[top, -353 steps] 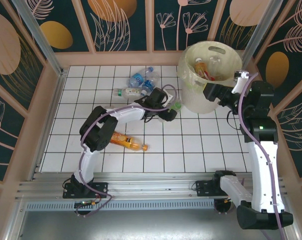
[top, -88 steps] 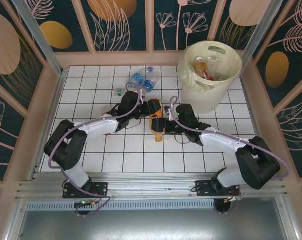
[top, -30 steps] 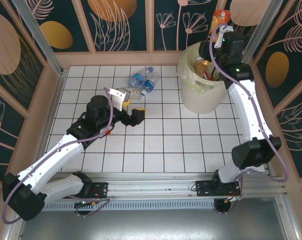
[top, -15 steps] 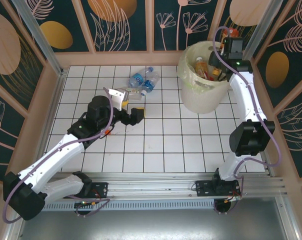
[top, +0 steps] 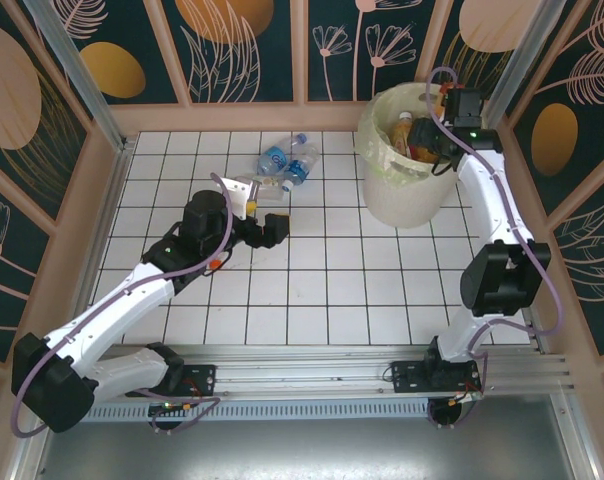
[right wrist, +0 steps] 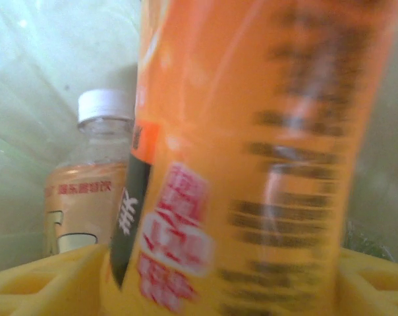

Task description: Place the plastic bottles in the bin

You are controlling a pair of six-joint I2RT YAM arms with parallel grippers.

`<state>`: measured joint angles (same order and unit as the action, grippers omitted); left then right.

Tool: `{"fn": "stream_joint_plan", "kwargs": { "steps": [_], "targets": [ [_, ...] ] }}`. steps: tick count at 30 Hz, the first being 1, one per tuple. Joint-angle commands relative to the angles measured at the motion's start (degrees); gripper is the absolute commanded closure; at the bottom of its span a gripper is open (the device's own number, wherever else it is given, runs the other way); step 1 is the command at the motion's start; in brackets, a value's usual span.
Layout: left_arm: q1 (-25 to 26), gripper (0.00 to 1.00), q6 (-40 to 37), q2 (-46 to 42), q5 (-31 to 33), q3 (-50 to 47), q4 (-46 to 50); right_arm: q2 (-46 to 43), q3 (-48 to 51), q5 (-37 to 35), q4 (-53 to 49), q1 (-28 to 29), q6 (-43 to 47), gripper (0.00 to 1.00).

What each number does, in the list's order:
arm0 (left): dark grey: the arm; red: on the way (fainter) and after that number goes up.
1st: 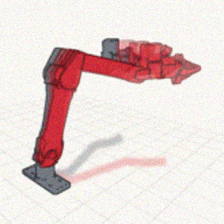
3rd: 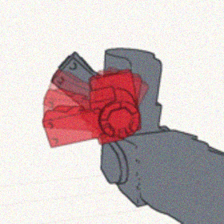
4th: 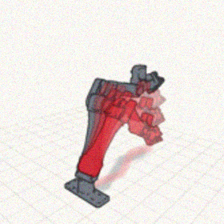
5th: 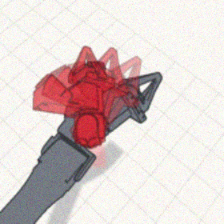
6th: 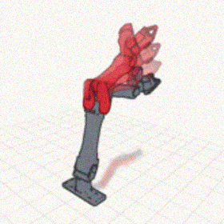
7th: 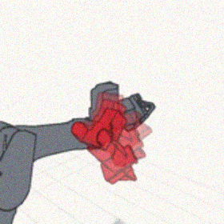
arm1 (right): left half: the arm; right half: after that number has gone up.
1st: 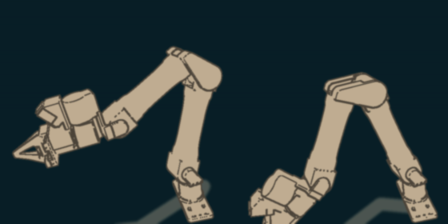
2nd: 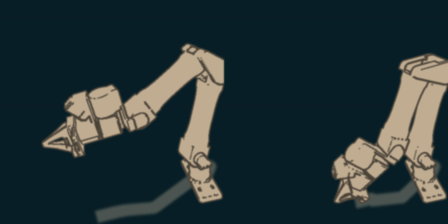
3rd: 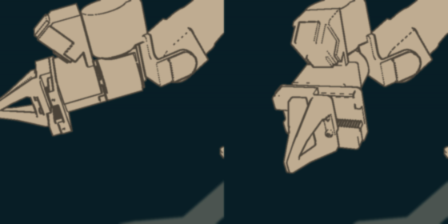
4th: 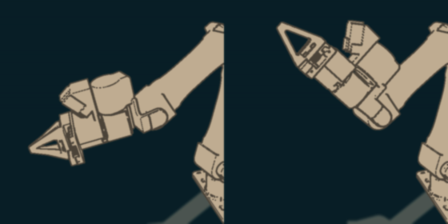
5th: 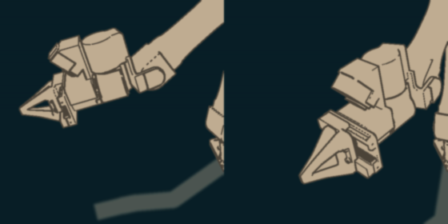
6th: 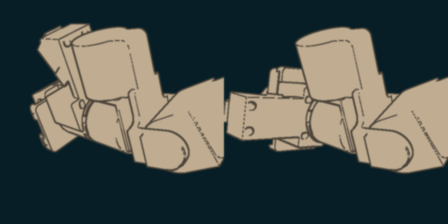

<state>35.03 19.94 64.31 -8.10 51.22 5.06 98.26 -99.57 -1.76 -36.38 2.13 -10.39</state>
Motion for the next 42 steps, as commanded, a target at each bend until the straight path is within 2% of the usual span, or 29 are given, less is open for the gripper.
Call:
{"fn": "stream_joint_plan", "kwargs": {
  "steps": [1,8,16,23,29,35,42],
  "targets": [
    [0.0,0.01,2.6,0.2,2.9,-0.6,0.6,-3.2,-1.7,0.7,0.1,-1.3,-1.5,0.2],
    [0.0,0.01,6.5,0.6,13.0,-1.5,3.9,-5.2,-4.8,0.7,2.1,-1.3,-1.6,0.19],
    [-1.1,0.01,8.0,3.8,21.4,-0.9,7.6,-17.9,7.9,11.4,15.2,-0.7,-0.9,0.19],
    [-10.5,0.01,11.6,6.8,19.4,-3.5,8.5,-28.5,19.7,26.8,21.0,1.8,-2.2,0.18],
    [-17.6,0.01,11.8,12.4,16.6,-3.9,8.3,-33.6,27.3,36.5,21.0,9.7,-2.1,0.18],
    [-21.0,0.02,9.4,20.8,14.0,-0.8,8.1,-34.7,33.9,39.1,21.0,18.6,-2.8,0.16],
    [-23.2,0.05,7.8,28.1,11.2,1.0,7.5,-34.9,40.8,36.6,23.1,22.6,-4.7,0.17]
  ]
}}
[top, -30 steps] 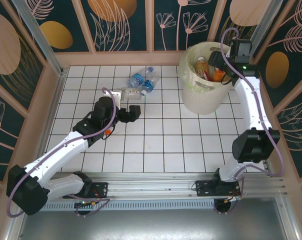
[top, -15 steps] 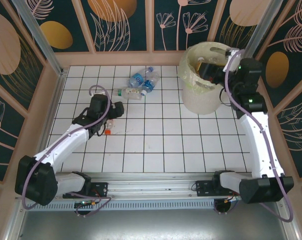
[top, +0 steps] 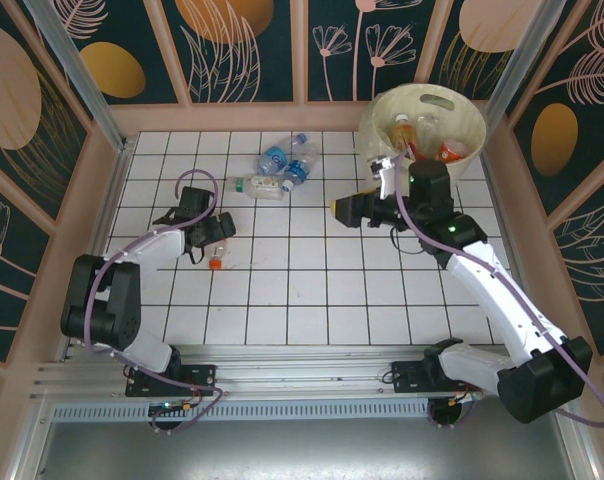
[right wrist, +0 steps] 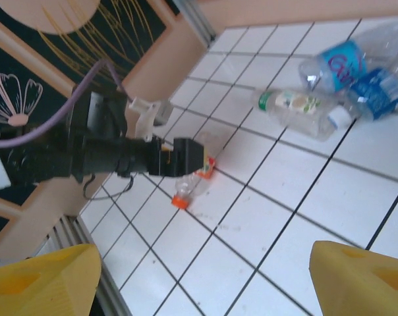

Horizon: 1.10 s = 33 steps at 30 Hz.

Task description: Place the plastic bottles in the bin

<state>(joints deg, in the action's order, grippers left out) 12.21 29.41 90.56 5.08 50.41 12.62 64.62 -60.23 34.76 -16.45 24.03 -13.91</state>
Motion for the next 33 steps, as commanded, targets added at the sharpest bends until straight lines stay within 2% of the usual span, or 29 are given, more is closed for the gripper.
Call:
{"fn": "stream_joint_plan", "kwargs": {
  "steps": [1,7,17,23,26,28,33],
  "targets": [
    [-0.5,0.06,-1.6,2.4,-2.7,2.0,-0.4,-1.1,1.9,-0.1,3.3,0.9,-1.2,0.17],
    [-0.4,0.12,-1.6,5.8,-5.1,2.4,-2.0,-1.1,2.4,-2.0,2.8,0.9,-1.4,0.16],
    [-0.4,0.34,-0.8,4.1,-11.2,0.2,-6.0,0.1,4.7,-5.3,6.7,1.0,-8.6,0.17],
    [-0.3,0.45,-0.4,1.4,-18.4,-1.9,-9.9,2.8,6.8,-4.4,11.7,1.0,-14.8,0.17],
    [-0.2,0.43,0.1,-0.3,-24.6,-3.5,-13.7,4.0,7.9,-3.5,14.4,1.0,-16.9,0.17],
    [0.6,0.43,0.1,-1.9,-31.0,-4.6,-17.8,5.1,9.0,-2.0,17.3,1.0,-19.2,0.17],
    [6.5,0.43,-2.0,-6.2,-41.0,-5.9,-26.1,8.1,9.9,2.7,24.3,2.2,-22.6,0.17]
  ]
}}
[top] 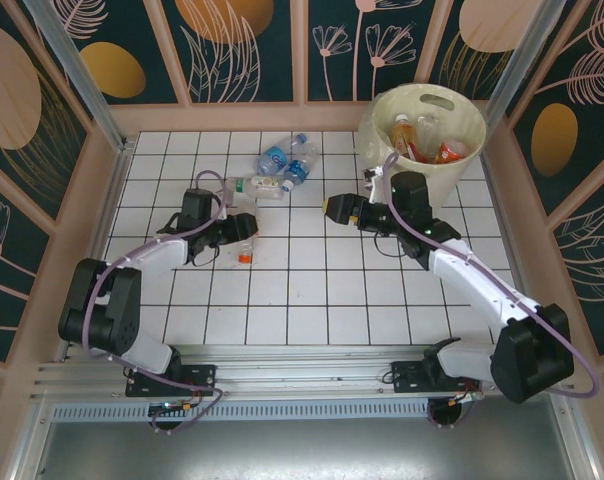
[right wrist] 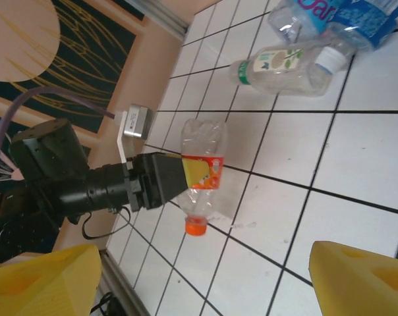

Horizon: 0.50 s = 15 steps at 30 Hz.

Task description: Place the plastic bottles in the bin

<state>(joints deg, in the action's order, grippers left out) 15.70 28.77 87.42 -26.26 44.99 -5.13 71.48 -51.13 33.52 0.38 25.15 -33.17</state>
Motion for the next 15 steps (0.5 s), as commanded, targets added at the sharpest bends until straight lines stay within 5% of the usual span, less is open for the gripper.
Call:
{"fn": "stream_joint_plan", "kwargs": {
  "steps": [1,6,15],
  "targets": [
    [4.2,0.43,-1.2,-3.5,-11.3,-0.8,-10.0,1.7,0.6,4.2,8.1,1.5,-3.4,0.16],
    [7.9,0.45,2.3,-4.4,-17.5,-2.8,-20.9,4.3,-0.2,5.1,12.5,3.7,-5.1,0.14],
    [12.0,0.45,4.5,-4.2,-17.5,-3.0,-27.4,8.6,-3.2,2.0,14.1,7.3,-5.6,0.14]
  ]
}}
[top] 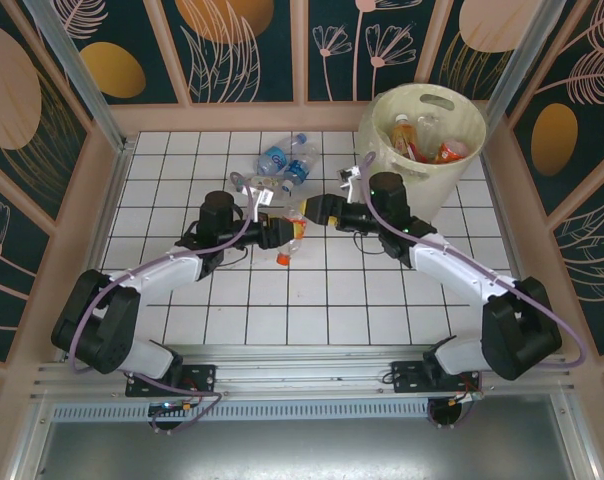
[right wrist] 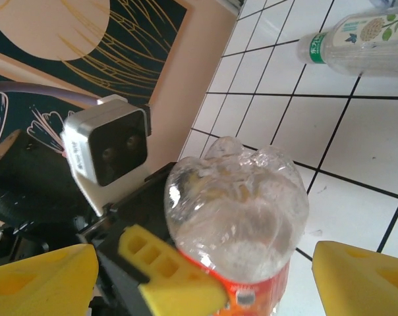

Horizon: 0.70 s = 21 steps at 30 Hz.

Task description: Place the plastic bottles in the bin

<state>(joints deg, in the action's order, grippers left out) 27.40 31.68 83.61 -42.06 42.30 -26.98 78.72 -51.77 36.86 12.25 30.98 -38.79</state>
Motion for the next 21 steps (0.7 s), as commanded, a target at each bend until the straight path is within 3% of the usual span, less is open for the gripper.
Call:
{"fn": "stream_joint_plan", "kwargs": {
  "steps": [1,10,17,21],
  "targets": [
    [0.5,0.45,1.8,-0.5,-1.7,-0.3,-6.0,1.8,-3.0,-2.2,1.7,1.9,0.3,0.14],
    [2.3,0.45,2.5,0.1,-1.2,0.2,-6.9,5.4,-5.9,-4.0,1.3,4.1,1.1,0.11],
    [2.7,0.45,2.8,0.1,-0.5,-0.2,-7.5,5.7,-6.0,-4.3,1.5,4.1,0.8,0.32],
    [2.7,0.45,2.9,0.3,-0.3,0.0,-7.4,5.4,-6.0,-4.5,1.3,4.2,0.8,0.39]
  ]
}}
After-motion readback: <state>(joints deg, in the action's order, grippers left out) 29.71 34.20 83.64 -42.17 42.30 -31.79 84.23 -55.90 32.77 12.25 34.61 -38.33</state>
